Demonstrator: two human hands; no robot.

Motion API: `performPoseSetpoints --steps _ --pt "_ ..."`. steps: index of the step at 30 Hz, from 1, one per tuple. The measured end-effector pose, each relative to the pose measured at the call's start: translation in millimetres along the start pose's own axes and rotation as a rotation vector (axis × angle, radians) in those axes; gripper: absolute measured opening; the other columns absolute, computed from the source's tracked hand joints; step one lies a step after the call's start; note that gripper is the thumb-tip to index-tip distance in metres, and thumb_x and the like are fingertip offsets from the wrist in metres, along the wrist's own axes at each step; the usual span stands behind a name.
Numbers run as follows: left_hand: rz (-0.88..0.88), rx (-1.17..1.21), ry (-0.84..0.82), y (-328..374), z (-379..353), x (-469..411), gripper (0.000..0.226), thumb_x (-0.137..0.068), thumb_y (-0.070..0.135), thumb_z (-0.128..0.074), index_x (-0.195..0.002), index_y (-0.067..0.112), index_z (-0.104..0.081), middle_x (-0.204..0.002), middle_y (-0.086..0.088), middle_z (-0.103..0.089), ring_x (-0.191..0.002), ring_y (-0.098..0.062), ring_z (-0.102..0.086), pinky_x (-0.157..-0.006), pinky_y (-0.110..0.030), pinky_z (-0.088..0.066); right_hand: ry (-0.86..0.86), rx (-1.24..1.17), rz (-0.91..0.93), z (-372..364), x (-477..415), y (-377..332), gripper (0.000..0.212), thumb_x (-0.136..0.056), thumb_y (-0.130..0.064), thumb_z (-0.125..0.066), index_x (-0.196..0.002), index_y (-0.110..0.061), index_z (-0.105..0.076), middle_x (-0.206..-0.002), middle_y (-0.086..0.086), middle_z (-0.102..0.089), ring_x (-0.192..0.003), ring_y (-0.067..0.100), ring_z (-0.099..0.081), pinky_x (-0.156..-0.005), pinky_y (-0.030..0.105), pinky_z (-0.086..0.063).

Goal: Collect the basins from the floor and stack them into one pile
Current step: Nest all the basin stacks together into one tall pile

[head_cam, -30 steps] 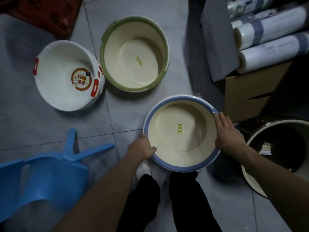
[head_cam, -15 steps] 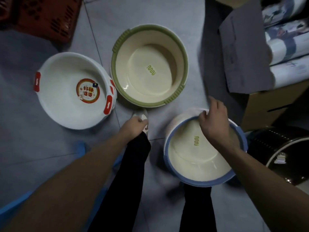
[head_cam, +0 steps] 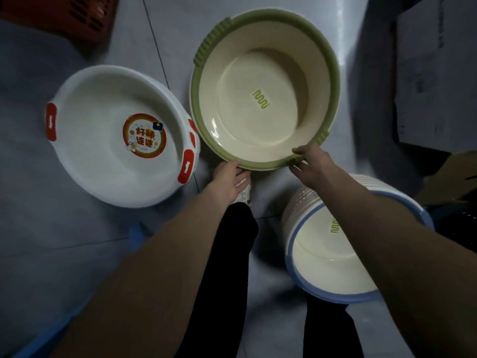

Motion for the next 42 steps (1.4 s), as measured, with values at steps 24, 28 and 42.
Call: performPoseSetpoints --steps 24,28,42 --pt "-0.131 -0.400 -0.221 78 -4 155 0.068 -0.089 0.070 -0.059 -0.140 0.026 -0.053 -0.128 -0.008 -0.070 -0.112 -0.025 -0.070 -0.091 -0.039 -0.057 0.023 -0.388 0.066 99 138 -26 0.049 -0.082 0.006 -0.061 -0.129 -0.005 -0.058 -0.105 0.017 -0.065 -0.085 0.024 -0.068 -0.066 0.033 -0.064" --pt "-0.206 -0.530 -0.189 107 -5 163 0.070 -0.087 0.070 -0.061 -0.138 0.022 -0.058 -0.126 -0.006 -0.070 -0.112 -0.027 -0.069 -0.095 -0.044 -0.055 0.034 -0.488 0.061 144 151 0 0.055 -0.080 0.002 -0.065 -0.135 -0.006 -0.059 -0.111 0.014 -0.067 -0.096 0.023 -0.067 -0.069 0.027 -0.061" --pt "-0.433 -1.149 -0.269 68 -105 221 0.034 -0.096 0.041 -0.067 -0.126 0.026 -0.067 -0.110 -0.005 -0.073 -0.093 -0.020 -0.069 -0.090 -0.042 -0.058 0.049 -0.625 0.044 285 171 138 0.032 -0.086 0.008 -0.056 -0.097 -0.020 -0.066 -0.096 0.005 -0.065 -0.089 0.018 -0.060 -0.084 0.028 -0.050"
Point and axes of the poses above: each hand's wrist, its own x-axis away from the middle knuckle, its own z-axis out of the back of the hand, y = z × x, the point moved 9 cm from there along -x, towards the middle knuckle
